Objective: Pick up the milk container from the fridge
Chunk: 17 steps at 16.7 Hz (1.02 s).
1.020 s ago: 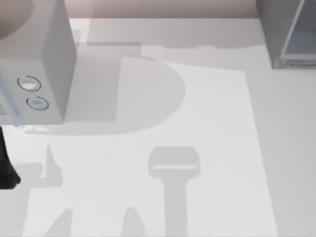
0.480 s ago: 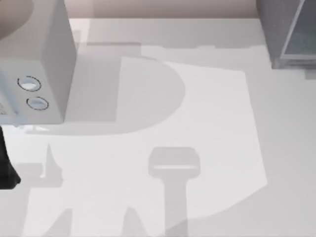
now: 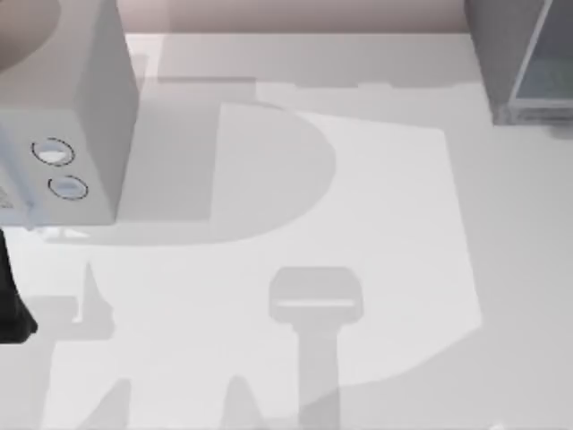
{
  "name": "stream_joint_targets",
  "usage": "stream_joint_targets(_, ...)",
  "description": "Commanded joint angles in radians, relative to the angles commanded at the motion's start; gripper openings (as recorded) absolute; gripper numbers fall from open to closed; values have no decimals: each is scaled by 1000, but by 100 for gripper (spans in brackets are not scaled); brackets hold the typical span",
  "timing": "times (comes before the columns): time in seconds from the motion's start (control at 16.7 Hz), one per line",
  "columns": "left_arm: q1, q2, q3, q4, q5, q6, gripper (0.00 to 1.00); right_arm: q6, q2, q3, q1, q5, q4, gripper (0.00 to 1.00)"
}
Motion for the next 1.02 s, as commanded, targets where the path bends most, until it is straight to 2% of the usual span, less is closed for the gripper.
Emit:
stream_joint_targets(0.36,0,0,0,0,0,0,100,0,106,235,22,24,-101,100)
stream_joint_targets(0.66,0,0,0,0,0,0,100,-1,122,255,27,29,-119,100)
stream_joint_targets(1.02,0,0,0,0,0,0,100,-1,122,255,27,29,-119,55)
